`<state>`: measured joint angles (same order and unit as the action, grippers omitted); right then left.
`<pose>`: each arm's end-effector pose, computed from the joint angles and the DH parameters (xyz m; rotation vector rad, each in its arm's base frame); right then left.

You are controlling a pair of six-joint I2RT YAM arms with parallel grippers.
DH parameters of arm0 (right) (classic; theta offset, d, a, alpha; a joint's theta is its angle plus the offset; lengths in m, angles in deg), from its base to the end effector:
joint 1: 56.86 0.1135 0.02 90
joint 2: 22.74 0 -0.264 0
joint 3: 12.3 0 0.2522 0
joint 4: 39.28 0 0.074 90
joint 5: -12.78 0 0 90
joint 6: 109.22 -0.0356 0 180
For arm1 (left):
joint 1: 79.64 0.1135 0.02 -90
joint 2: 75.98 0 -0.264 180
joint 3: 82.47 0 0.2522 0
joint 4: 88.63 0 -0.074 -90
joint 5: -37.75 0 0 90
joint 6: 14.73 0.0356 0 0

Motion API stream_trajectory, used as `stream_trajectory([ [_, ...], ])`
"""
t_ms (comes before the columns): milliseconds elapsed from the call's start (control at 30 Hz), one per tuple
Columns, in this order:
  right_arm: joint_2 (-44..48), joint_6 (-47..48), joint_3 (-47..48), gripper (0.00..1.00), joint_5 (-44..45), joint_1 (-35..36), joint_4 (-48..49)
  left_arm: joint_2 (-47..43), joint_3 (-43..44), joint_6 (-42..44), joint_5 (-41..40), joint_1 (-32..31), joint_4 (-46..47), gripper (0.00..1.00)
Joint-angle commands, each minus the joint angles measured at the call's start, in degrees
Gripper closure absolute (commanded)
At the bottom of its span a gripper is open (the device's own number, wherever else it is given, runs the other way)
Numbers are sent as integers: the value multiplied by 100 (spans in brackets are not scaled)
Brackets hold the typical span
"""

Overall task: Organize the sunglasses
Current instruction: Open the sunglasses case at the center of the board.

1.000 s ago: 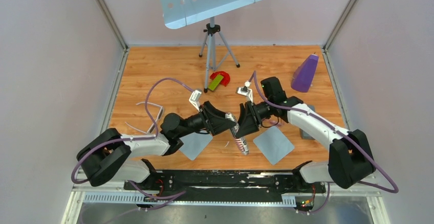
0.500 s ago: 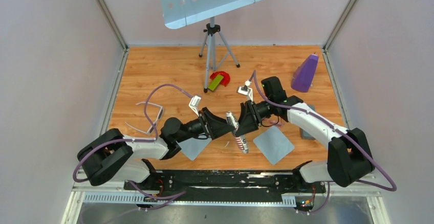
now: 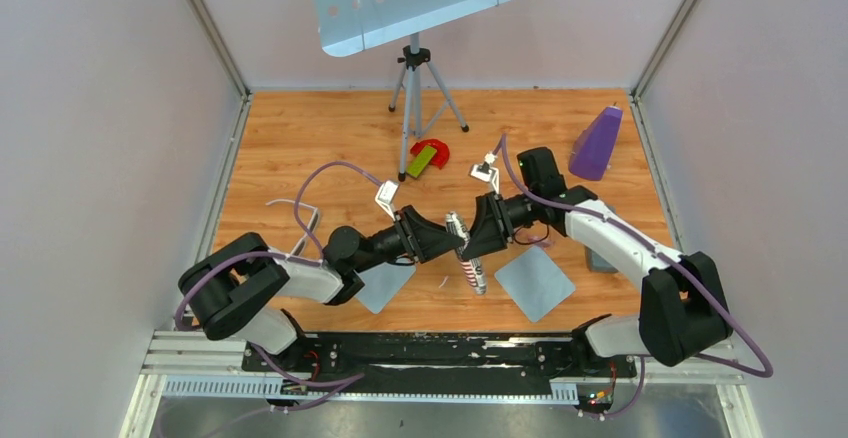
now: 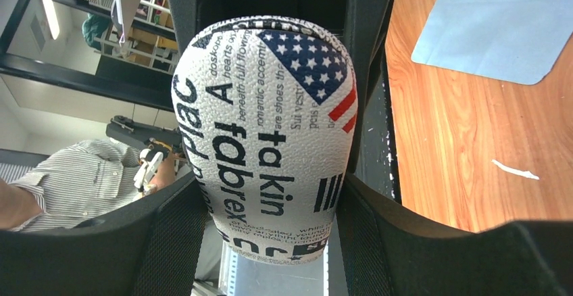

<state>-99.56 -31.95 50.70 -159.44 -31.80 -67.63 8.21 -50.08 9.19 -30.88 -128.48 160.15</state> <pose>0.2234 0.1434 0.2574 -1.0053 1.9461 1.9800 0.1559 -0.1981 0.2092 0.1560 1.5689 -1.8950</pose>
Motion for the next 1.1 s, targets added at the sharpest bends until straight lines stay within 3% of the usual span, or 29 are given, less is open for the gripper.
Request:
stream_trajectory([
  [0,83,-218,52,72,-34,-332,209,225,104,-158,416,-47,649,94],
  [33,75,-270,26,72,-34,-381,263,214,71,-151,416,-47,671,100],
  [300,-156,-619,-241,53,484,-962,608,-33,26,-107,724,-47,634,100],
  [667,-195,-448,-296,52,1322,-1135,417,120,-26,-153,755,-47,946,100],
  [1067,565,745,-142,54,3440,-1126,-638,181,51,-111,790,-47,948,100],
])
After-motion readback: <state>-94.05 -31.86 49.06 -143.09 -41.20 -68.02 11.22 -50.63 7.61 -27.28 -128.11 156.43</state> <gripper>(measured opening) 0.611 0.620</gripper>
